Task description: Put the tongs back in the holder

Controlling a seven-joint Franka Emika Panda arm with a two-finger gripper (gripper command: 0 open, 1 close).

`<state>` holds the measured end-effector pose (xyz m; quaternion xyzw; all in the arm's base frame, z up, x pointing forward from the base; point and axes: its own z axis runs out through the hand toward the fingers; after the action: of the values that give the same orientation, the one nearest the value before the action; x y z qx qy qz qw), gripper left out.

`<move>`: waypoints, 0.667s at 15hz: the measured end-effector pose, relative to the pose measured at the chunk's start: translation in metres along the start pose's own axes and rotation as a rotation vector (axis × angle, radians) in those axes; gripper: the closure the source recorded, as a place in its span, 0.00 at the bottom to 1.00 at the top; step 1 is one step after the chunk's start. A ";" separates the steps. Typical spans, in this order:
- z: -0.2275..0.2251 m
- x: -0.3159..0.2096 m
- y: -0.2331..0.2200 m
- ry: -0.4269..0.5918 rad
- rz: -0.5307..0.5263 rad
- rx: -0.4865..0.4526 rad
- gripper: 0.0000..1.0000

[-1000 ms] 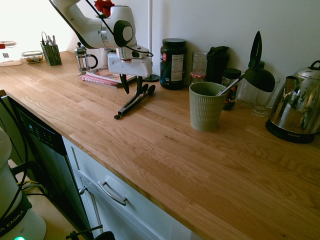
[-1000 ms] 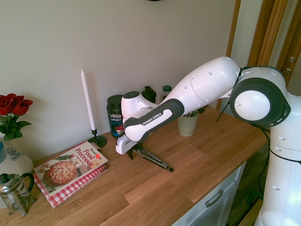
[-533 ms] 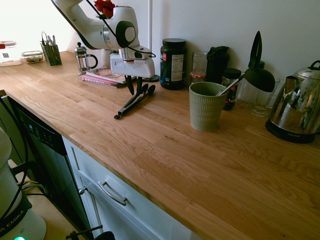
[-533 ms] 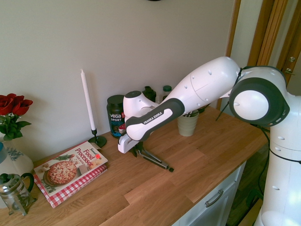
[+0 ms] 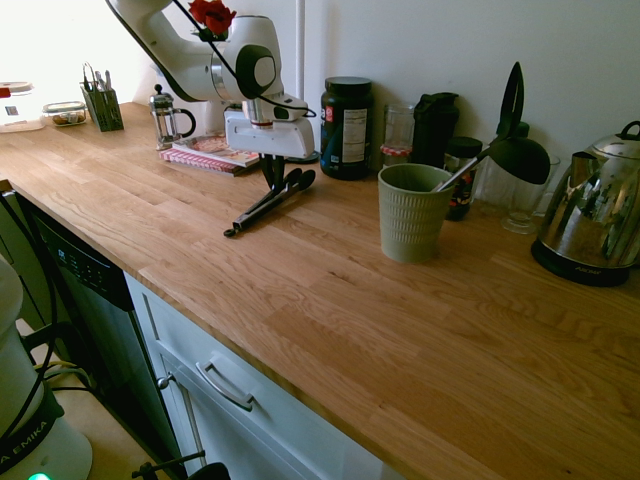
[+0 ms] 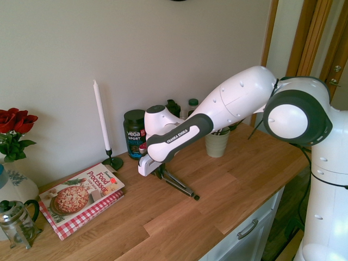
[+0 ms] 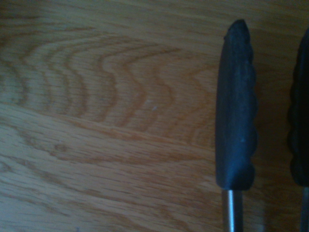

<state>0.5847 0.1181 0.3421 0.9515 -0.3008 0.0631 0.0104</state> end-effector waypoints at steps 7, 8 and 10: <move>-0.092 0.017 0.021 0.066 0.034 0.118 1.00; -0.114 0.016 0.029 0.084 0.040 0.131 1.00; -0.145 0.012 0.044 0.110 0.051 0.145 1.00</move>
<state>0.5523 0.0835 0.4868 0.9369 -0.3185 0.1373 -0.0437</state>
